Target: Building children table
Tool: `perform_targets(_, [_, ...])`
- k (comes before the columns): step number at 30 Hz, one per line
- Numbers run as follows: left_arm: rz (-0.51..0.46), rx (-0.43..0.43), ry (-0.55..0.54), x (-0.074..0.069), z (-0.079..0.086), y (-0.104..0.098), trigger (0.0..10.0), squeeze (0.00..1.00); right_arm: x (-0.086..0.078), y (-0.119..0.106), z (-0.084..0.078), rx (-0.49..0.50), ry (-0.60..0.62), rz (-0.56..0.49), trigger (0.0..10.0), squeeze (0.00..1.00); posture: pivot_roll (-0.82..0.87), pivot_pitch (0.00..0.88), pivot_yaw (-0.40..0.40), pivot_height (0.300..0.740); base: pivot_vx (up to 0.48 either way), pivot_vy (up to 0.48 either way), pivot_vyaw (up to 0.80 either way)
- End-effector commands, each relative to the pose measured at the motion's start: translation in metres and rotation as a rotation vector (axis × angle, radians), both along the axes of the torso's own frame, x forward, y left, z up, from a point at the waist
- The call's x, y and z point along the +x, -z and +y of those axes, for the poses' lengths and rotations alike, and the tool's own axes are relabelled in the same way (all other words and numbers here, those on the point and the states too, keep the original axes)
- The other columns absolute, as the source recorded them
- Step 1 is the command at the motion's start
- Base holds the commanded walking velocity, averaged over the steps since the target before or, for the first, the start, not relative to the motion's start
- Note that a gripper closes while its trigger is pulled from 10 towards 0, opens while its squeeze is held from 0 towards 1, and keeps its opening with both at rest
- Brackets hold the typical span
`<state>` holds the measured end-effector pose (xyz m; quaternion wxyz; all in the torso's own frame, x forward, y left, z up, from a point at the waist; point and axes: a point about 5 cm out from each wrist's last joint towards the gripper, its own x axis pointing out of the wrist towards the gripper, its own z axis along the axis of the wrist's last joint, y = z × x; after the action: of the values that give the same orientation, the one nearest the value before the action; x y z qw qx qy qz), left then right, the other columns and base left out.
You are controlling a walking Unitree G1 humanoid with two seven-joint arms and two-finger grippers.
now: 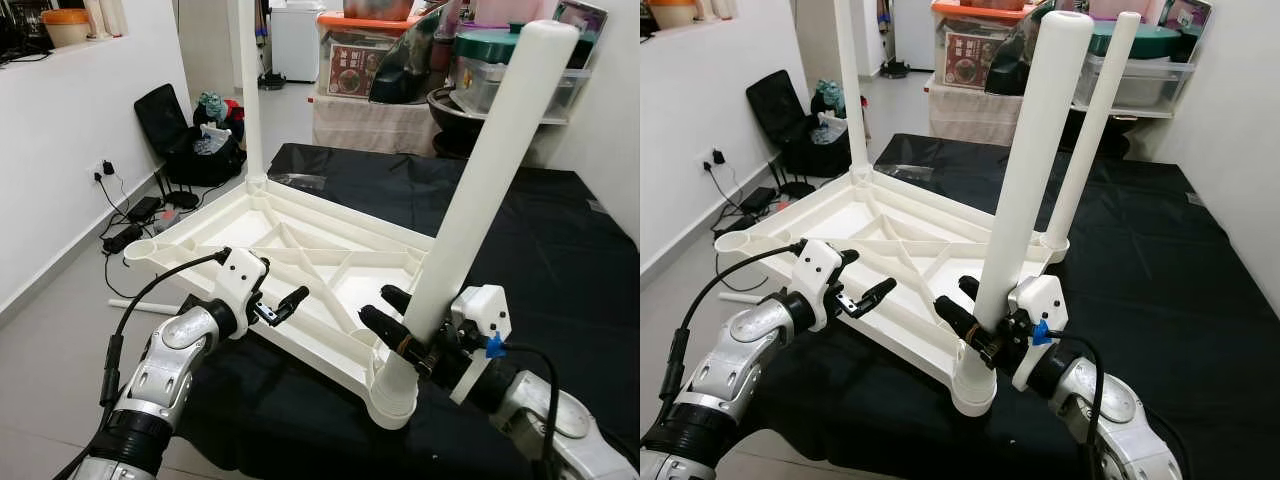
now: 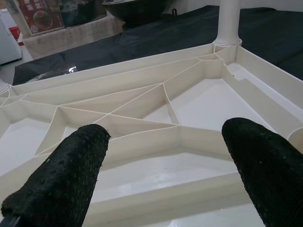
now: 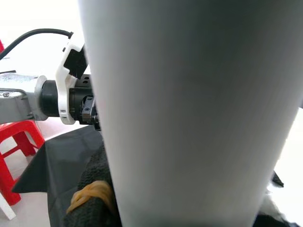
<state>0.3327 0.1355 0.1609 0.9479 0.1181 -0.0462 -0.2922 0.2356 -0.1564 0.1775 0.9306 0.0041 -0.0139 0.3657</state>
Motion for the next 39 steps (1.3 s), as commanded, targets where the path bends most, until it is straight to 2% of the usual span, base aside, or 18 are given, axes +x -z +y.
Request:
perform_targets(1, [0.011,0.015,0.000,0.001,0.002,0.002,10.0,0.00,-0.004,0.032,0.007,-0.027,-0.038,0.164,10.0,0.00,0.03,0.000,-0.037,0.740,0.000,0.000,0.00])
perform_targets(7, [0.012,0.015,-0.005,0.001,0.004,0.002,10.0,0.00,-0.004,0.032,0.009,-0.036,-0.070,0.156,10.0,0.00,0.04,0.000,-0.041,0.740,0.000,0.000,0.00])
perform_targets(8, [0.013,0.014,-0.006,0.001,0.005,0.002,10.0,0.00,-0.008,0.028,0.012,-0.011,-0.134,0.145,10.0,0.00,0.04,0.000,-0.040,0.740,0.000,0.000,0.00])
perform_targets(9, [0.013,0.014,-0.006,0.001,0.005,0.002,10.0,0.00,-0.008,0.028,0.012,-0.011,-0.134,0.145,10.0,0.00,0.04,0.000,-0.040,0.740,0.000,0.000,0.00])
perform_targets(10, [0.014,0.014,-0.005,0.001,0.005,0.002,10.0,0.00,-0.017,0.021,0.018,0.032,-0.233,0.124,10.0,0.00,0.04,0.000,-0.039,0.740,0.000,0.000,0.00])
perform_targets(11, [0.014,0.014,-0.005,0.001,0.005,0.002,10.0,0.00,-0.017,0.021,0.018,0.032,-0.233,0.124,10.0,0.00,0.04,0.000,-0.039,0.740,0.000,0.000,0.00])
perform_targets(12, [0.015,0.014,-0.004,0.000,0.005,0.002,10.0,0.00,-0.024,0.016,0.023,0.048,-0.315,0.109,10.0,0.00,0.04,0.000,-0.040,0.740,0.000,0.000,0.00])
perform_targets(14, [0.015,0.014,-0.004,0.000,0.005,0.002,10.0,0.00,-0.024,0.016,0.023,0.048,-0.315,0.109,10.0,0.00,0.04,0.000,-0.040,0.740,0.000,0.000,0.00])
perform_targets(15, [0.016,0.015,-0.002,0.000,0.005,0.002,10.0,0.00,-0.029,0.015,0.026,0.040,-0.368,0.102,10.0,0.00,0.04,0.000,-0.040,0.740,0.000,0.000,0.00])
perform_targets(19, [0.018,0.017,-0.002,0.000,0.005,0.002,10.0,0.00,-0.035,0.019,0.027,0.002,-0.431,0.115,10.0,0.00,0.04,0.000,-0.044,0.740,0.000,0.000,0.00])
perform_targets(25, [0.020,0.021,-0.007,-0.001,0.007,0.004,10.0,0.00,-0.025,0.022,0.019,-0.024,-0.387,0.114,10.0,0.00,0.04,0.000,-0.044,0.740,0.000,0.000,0.00])
perform_targets(31, [0.019,0.021,-0.009,-0.001,0.007,0.004,10.0,0.00,-0.010,0.027,0.014,-0.050,-0.236,0.114,10.0,0.00,0.04,0.000,-0.046,0.740,0.000,0.000,0.00])
perform_targets(32, [0.019,0.022,-0.010,-0.001,0.007,0.004,10.0,0.00,0.001,0.036,0.007,-0.099,-0.098,0.136,10.0,0.00,0.04,0.000,-0.046,0.740,0.000,0.000,0.00])
perform_targets(34, [0.019,0.022,-0.010,-0.001,0.007,0.004,10.0,0.00,0.001,0.036,0.007,-0.099,-0.098,0.136,10.0,0.00,0.04,0.000,-0.046,0.740,0.000,0.000,0.00])
perform_targets(35, [0.020,0.022,-0.011,-0.002,0.007,0.005,10.0,0.00,0.015,0.049,-0.007,-0.164,0.102,0.189,10.0,0.00,0.04,0.000,-0.044,0.740,0.000,0.000,0.00])
perform_targets(37, [0.021,0.023,-0.015,-0.001,0.007,0.005,10.0,0.00,0.033,0.075,-0.052,-0.263,0.604,0.320,10.0,0.00,0.04,0.000,-0.045,0.740,0.000,0.000,0.00])
perform_targets(38, [0.020,0.023,-0.016,-0.001,0.007,0.005,10.0,0.00,0.033,0.081,-0.067,-0.298,0.743,0.354,10.0,0.00,0.04,0.000,-0.045,0.740,0.000,0.000,0.00])
perform_targets(39, [0.020,0.023,-0.016,-0.001,0.007,0.005,10.0,0.00,0.033,0.081,-0.067,-0.298,0.743,0.354,10.0,0.00,0.04,0.000,-0.045,0.740,0.000,0.000,0.00])
